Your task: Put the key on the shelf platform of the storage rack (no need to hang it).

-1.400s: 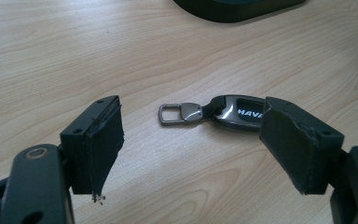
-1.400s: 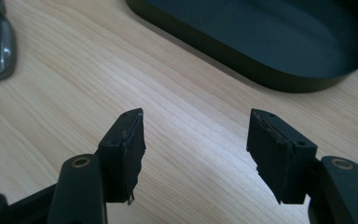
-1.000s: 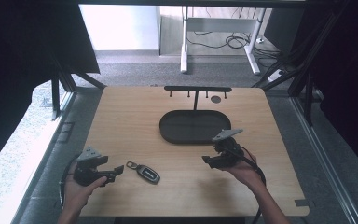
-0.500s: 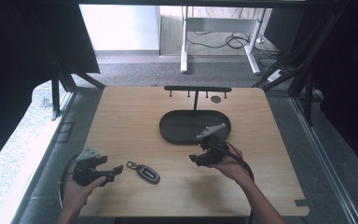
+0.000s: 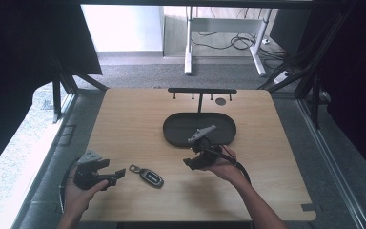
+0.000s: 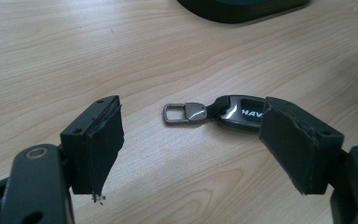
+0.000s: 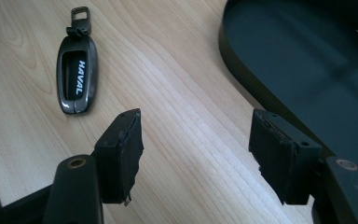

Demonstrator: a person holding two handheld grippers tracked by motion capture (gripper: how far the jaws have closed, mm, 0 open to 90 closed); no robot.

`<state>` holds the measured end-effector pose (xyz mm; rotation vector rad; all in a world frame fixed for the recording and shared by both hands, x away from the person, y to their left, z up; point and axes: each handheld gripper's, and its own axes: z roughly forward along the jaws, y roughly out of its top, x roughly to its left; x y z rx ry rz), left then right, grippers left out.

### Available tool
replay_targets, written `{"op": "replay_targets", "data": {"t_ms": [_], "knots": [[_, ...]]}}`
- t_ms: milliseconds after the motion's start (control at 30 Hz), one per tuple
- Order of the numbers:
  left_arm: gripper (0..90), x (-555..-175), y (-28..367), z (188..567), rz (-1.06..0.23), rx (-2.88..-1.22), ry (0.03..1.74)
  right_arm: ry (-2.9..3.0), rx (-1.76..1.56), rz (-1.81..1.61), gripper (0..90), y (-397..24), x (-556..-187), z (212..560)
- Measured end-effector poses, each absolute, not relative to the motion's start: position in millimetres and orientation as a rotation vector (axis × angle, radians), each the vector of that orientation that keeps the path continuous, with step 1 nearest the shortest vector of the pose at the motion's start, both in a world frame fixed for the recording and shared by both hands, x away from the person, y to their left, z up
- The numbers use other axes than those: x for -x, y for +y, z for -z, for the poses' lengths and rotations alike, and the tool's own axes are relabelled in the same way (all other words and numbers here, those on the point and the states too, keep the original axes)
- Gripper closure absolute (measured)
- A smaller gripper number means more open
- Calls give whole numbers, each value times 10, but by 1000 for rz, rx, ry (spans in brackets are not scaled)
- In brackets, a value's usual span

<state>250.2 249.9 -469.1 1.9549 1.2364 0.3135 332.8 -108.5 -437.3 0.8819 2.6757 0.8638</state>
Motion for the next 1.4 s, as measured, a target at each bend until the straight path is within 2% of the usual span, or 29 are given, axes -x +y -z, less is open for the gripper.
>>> {"op": "replay_targets", "data": {"t_ms": [1400], "knots": [[219,-2503,2548,4686,-316,-1942,1247,2836,-723,-745,338,-280,-3359,4435]]}}
